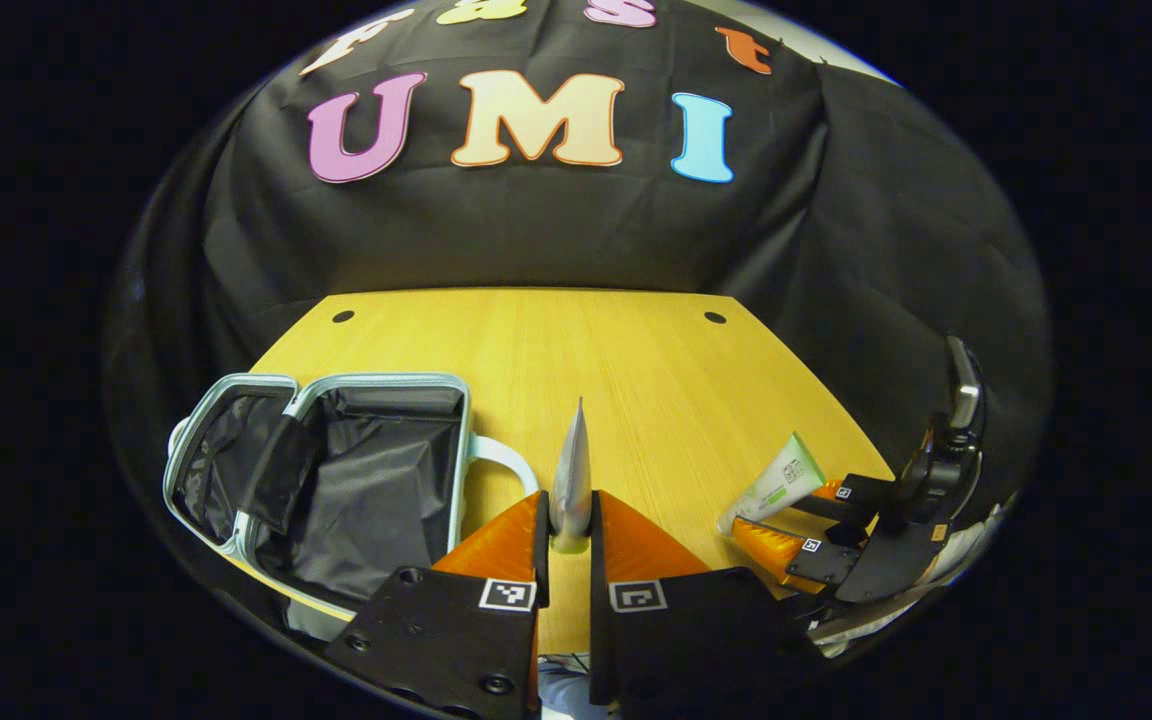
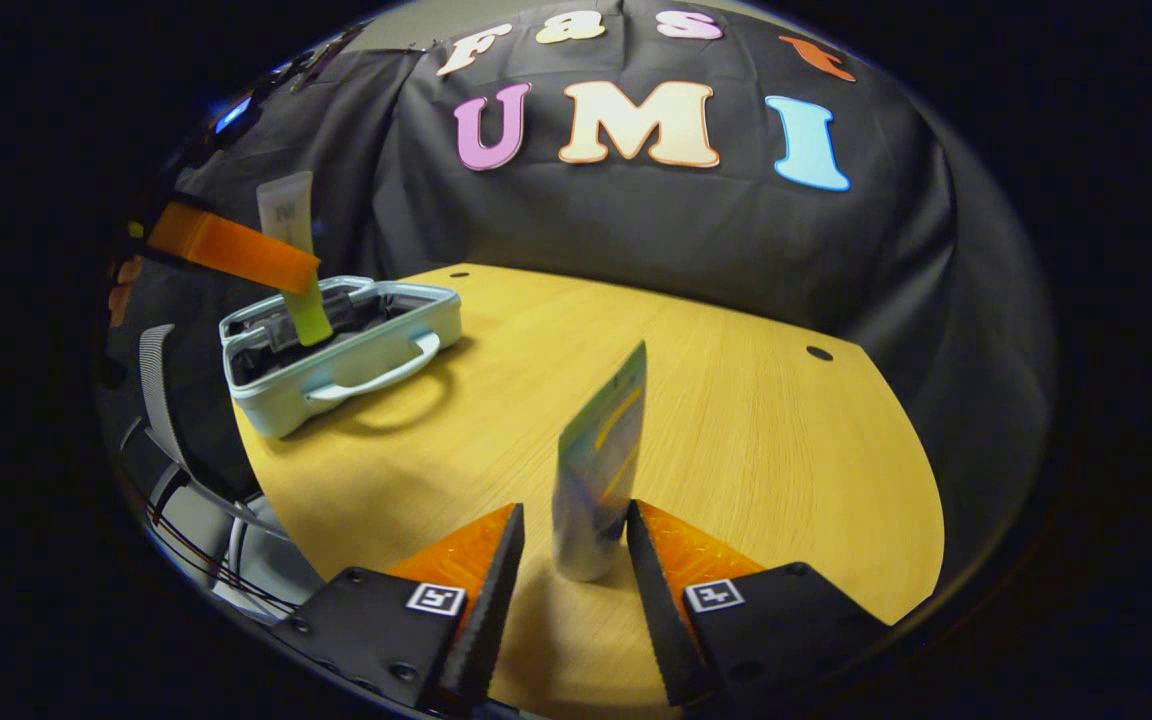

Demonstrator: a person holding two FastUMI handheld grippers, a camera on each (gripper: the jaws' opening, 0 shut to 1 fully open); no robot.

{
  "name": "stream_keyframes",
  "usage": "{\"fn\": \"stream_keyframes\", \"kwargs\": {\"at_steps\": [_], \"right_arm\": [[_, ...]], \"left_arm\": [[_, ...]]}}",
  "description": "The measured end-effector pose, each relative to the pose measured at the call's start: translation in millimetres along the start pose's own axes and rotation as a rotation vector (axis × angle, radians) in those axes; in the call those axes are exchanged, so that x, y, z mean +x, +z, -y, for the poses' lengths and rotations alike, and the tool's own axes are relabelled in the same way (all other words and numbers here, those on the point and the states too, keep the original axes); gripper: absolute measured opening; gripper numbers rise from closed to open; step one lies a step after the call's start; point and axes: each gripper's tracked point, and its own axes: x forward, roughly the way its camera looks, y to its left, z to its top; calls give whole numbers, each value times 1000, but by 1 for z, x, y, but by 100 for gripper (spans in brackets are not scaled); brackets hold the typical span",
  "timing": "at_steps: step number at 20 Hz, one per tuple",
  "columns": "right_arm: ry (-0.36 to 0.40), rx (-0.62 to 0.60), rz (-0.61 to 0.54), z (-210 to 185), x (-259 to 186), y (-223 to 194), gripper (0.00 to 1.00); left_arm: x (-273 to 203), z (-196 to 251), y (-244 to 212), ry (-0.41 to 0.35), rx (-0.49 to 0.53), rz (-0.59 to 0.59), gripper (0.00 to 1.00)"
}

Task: First open the suitcase, pack the skin care products into it, and then close the suitcase.

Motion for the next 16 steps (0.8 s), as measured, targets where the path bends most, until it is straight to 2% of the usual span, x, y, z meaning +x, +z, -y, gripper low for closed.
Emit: {"fn": "stream_keyframes", "kwargs": {"at_steps": [2, 5, 6, 10, 12, 16], "right_arm": [[25, 40, -8, -5, 0, 6, 46], [18, 51, -32, -3, 7, 5, 36], [42, 79, -50, -8, 7, 5, 33], [66, 103, -59, -18, 2, 30, 33], [66, 121, -53, -28, 3, 50, 30], [116, 228, -66, -80, 9, 86, 33]], "left_arm": [[-5, -15, 0, 32, -25, -6, 12], [-10, -36, -5, 63, -53, -15, 12], [-10, -46, -6, 73, -52, -19, 12], [-8, -96, -15, 127, -43, -75, 13], [-7, -117, -16, 123, -49, -93, 12], [-3, -162, -32, 127, -54, -175, 12]]}}
